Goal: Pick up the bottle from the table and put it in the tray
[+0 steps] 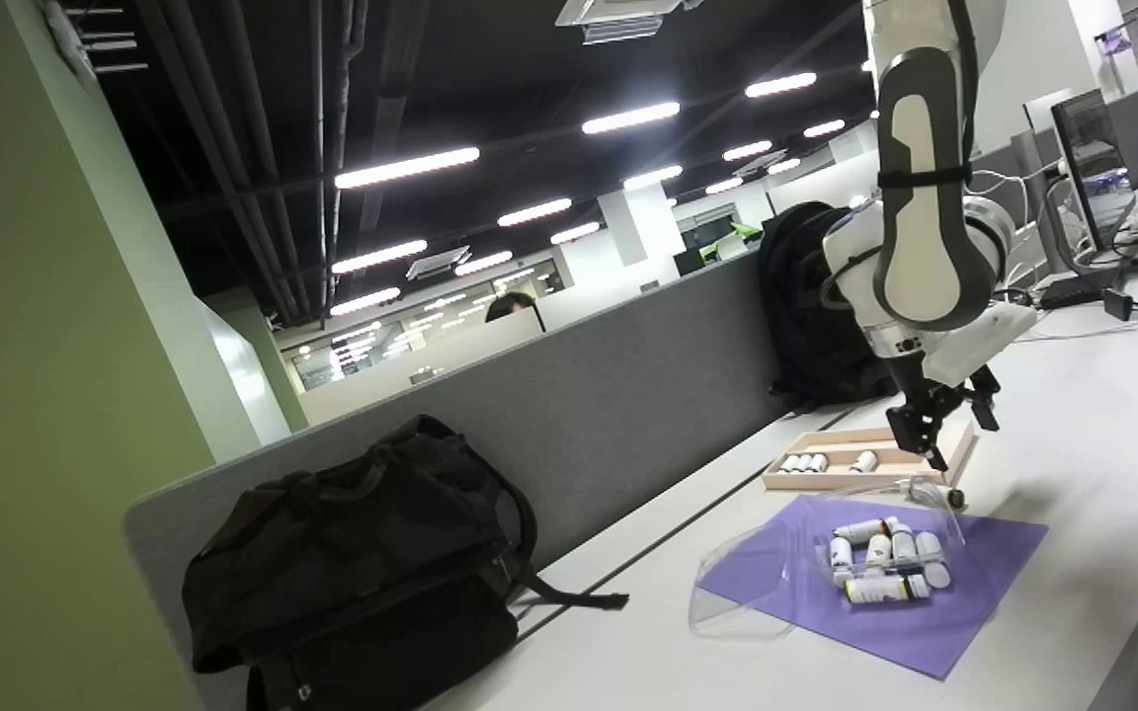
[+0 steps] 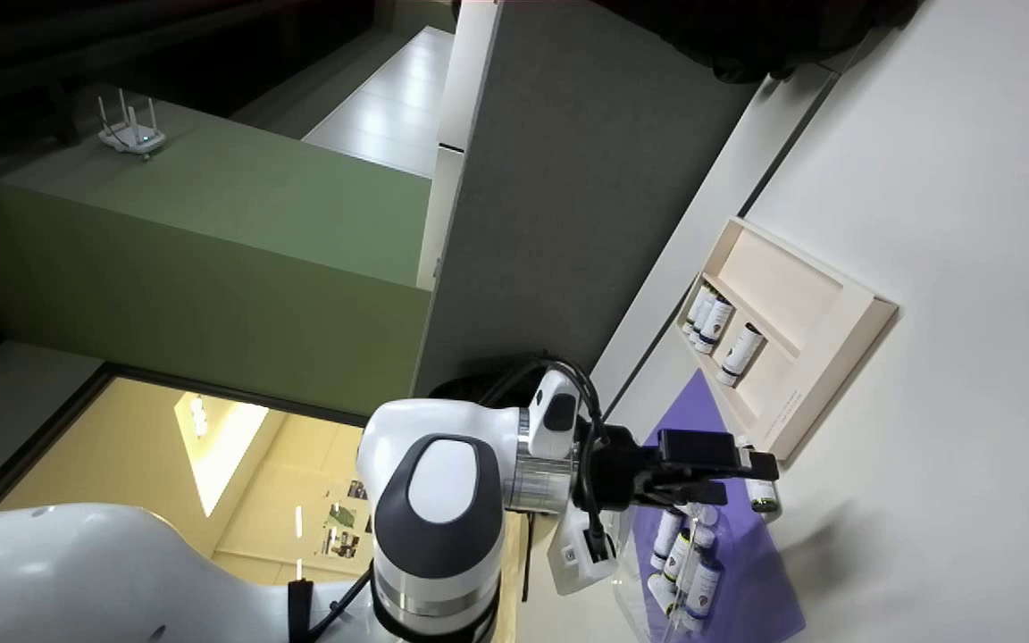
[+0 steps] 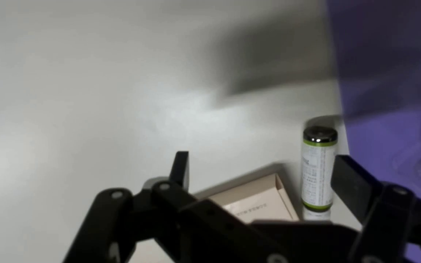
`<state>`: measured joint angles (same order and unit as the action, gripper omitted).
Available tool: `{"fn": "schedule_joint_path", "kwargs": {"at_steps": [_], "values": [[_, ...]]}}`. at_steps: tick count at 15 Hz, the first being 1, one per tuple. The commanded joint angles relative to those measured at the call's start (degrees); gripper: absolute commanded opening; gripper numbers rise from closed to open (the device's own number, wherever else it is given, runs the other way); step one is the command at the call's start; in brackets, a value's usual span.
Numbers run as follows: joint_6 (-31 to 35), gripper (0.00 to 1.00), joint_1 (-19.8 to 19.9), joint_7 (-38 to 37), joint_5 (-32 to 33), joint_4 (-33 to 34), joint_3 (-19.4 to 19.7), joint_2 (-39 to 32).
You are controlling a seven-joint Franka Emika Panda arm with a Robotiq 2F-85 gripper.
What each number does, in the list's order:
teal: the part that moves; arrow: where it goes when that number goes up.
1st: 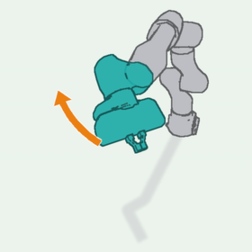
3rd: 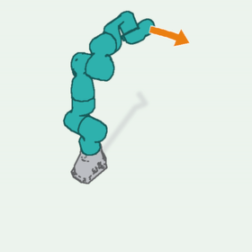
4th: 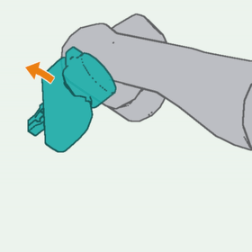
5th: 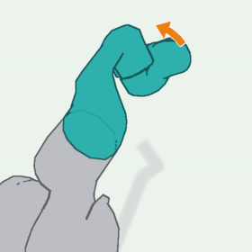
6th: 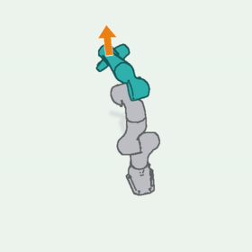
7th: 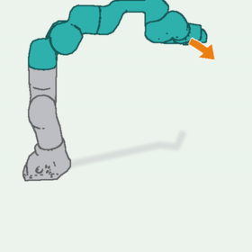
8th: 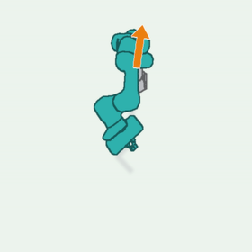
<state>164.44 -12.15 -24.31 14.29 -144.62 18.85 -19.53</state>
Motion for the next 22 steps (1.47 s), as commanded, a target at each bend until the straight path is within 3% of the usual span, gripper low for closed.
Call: {"fn": "schedule_joint_path", "kwargs": {"at_steps": [1,4,8,11,12,14,18,19,22], "values": [[1.78,1.0,-0.38,-2.08,-1.39,-1.05,-0.61,-0.31],[6.41,1.0,3.73,1.16,-9.07,-2.68,-5.69,-0.24],[8.95,1.0,17.89,10.1,-27.52,-3.78,-22.68,0.32],[9.33,1.0,24.07,14.73,-35.05,-2.31,-28.94,-1.39],[8.92,1.0,25.17,15.59,-36.08,-1.98,-29.58,-1.49],[8.12,1.0,24.2,15.45,-35.34,-1.78,-27.32,-1.24],[6.34,1.0,16.06,14.55,-25.59,-1.7,-17.25,-0.23],[7.74,1.0,19.85,15.95,-28.77,-2.2,-21.31,-1.01],[7.71,1.0,16.85,15.62,-26.48,-2.05,-18.12,-1.01]]}}
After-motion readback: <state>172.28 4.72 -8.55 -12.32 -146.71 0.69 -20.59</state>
